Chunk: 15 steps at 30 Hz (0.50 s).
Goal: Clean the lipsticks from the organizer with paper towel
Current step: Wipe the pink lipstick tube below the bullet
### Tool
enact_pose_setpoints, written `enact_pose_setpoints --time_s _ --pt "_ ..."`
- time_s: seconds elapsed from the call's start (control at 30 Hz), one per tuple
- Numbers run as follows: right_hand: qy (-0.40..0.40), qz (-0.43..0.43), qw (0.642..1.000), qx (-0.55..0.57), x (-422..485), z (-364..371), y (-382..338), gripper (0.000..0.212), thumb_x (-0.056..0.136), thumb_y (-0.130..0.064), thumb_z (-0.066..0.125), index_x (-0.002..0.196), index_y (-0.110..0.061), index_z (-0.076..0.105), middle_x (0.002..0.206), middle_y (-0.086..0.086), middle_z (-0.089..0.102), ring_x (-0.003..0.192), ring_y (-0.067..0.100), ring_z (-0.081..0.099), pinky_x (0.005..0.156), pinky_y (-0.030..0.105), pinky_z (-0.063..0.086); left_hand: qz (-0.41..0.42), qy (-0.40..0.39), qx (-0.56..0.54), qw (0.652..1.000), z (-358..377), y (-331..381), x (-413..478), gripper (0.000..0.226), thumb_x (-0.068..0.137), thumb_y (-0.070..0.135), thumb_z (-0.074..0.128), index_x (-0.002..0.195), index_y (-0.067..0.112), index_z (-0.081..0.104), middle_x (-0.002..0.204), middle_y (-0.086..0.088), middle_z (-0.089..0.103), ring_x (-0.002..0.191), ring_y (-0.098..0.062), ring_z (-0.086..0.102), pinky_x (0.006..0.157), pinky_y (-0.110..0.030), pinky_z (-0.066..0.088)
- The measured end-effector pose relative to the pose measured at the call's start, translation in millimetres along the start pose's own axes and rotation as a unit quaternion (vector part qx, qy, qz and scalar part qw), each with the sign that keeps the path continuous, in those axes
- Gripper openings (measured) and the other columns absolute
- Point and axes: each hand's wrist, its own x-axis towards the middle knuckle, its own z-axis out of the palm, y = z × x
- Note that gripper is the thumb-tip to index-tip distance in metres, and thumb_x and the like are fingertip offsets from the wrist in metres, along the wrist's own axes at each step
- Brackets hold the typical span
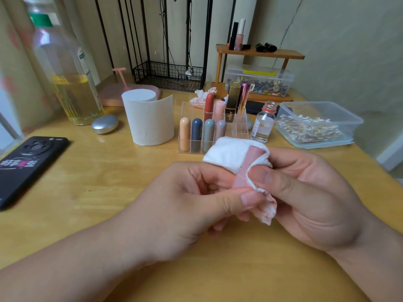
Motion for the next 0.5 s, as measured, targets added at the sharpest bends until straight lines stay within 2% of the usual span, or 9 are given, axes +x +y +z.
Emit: enact_pose_setpoints --time_s 0.1,0.13,0.17,0.2,0.23,0.3,0.37,0.43,0.5 --pt "0.035 -0.014 0.999 -0.024 -1 6 0 0.030 0.079 -0.030 0.078 0.087 -0.002 0.071 0.068 0.009 0.064 0.055 0.018 0.056 0.049 0.023 0.046 0.009 0.081 0.043 0.996 3 0 -3 0.031 0.061 0.030 0.091 0.075 0.010 0.072 0.063 -0.013 0.068 0.055 -0.022 0.055 0.050 -0.026 0.046" --pt "0.049 -0.020 0.998 -0.028 -2 8 1 0.026 0.077 -0.027 0.077 0.084 -0.002 0.071 0.064 0.006 0.062 0.050 0.013 0.052 0.045 0.017 0.042 0.016 0.101 0.050 0.993 4 -2 -3 0.039 0.057 0.032 0.093 0.075 0.008 0.068 0.067 -0.020 0.067 0.057 -0.032 0.059 0.054 -0.034 0.054" --pt "0.058 -0.027 0.998 -0.020 -3 9 1 0.021 0.075 -0.022 0.075 0.082 -0.002 0.072 0.062 0.004 0.061 0.048 0.010 0.052 0.043 0.014 0.041 0.019 0.115 0.050 0.992 6 -2 -2 0.042 0.055 0.033 0.092 0.074 0.007 0.065 0.071 -0.026 0.067 0.061 -0.044 0.061 0.062 -0.050 0.058" --pt "0.060 -0.032 0.998 -0.013 -3 10 1 0.018 0.075 -0.018 0.072 0.081 -0.002 0.072 0.061 0.003 0.062 0.048 0.008 0.054 0.043 0.012 0.042 0.018 0.125 0.046 0.991 7 -2 -2 0.041 0.056 0.033 0.091 0.074 0.007 0.064 0.073 -0.028 0.067 0.066 -0.051 0.060 0.068 -0.061 0.056" --pt "0.056 -0.038 0.998 -0.012 -3 11 2 0.016 0.076 -0.018 0.071 0.082 -0.002 0.072 0.062 0.003 0.063 0.049 0.008 0.056 0.045 0.012 0.043 0.015 0.125 0.046 0.991 6 -4 -2 0.038 0.057 0.031 0.091 0.073 0.009 0.064 0.073 -0.025 0.068 0.067 -0.051 0.060 0.070 -0.062 0.055" --pt "0.027 -0.048 0.998 0.016 -1 12 0 0.017 0.085 -0.015 0.069 0.087 0.002 0.068 0.067 0.004 0.066 0.055 0.010 0.060 0.050 0.014 0.045 0.003 0.078 0.023 0.997 0 -4 -1 0.025 0.068 0.026 0.087 0.078 0.012 0.069 0.075 -0.016 0.070 0.064 -0.033 0.061 0.067 -0.044 0.055" --pt "-0.004 -0.044 0.996 0.077 -1 8 -2 0.019 0.090 -0.010 0.063 0.090 0.009 0.063 0.068 0.010 0.066 0.055 0.013 0.064 0.051 0.015 0.050 -0.026 -0.029 -0.049 0.998 -4 -2 0 0.023 0.086 0.023 0.069 0.097 0.003 0.070 0.092 -0.018 0.070 0.080 -0.020 0.061 0.070 -0.034 0.049" --pt "0.006 -0.027 0.998 0.048 -1 4 -4 0.028 0.088 -0.017 0.069 0.089 0.010 0.063 0.064 0.022 0.059 0.051 0.022 0.060 0.049 0.018 0.049 -0.059 -0.089 -0.117 0.987 -6 -1 0 0.031 0.097 0.019 0.056 0.109 -0.008 0.064 0.105 -0.024 0.065 0.092 -0.020 0.059 0.072 -0.030 0.049" --pt "0.002 -0.023 0.999 0.030 -1 1 -2 0.031 0.087 -0.020 0.070 0.088 0.010 0.062 0.062 0.024 0.054 0.050 0.026 0.056 0.052 0.023 0.050 -0.059 -0.086 -0.118 0.988 -6 -5 2 0.027 0.097 0.016 0.058 0.106 -0.008 0.066 0.100 -0.018 0.068 0.090 -0.020 0.060 0.070 -0.028 0.051"
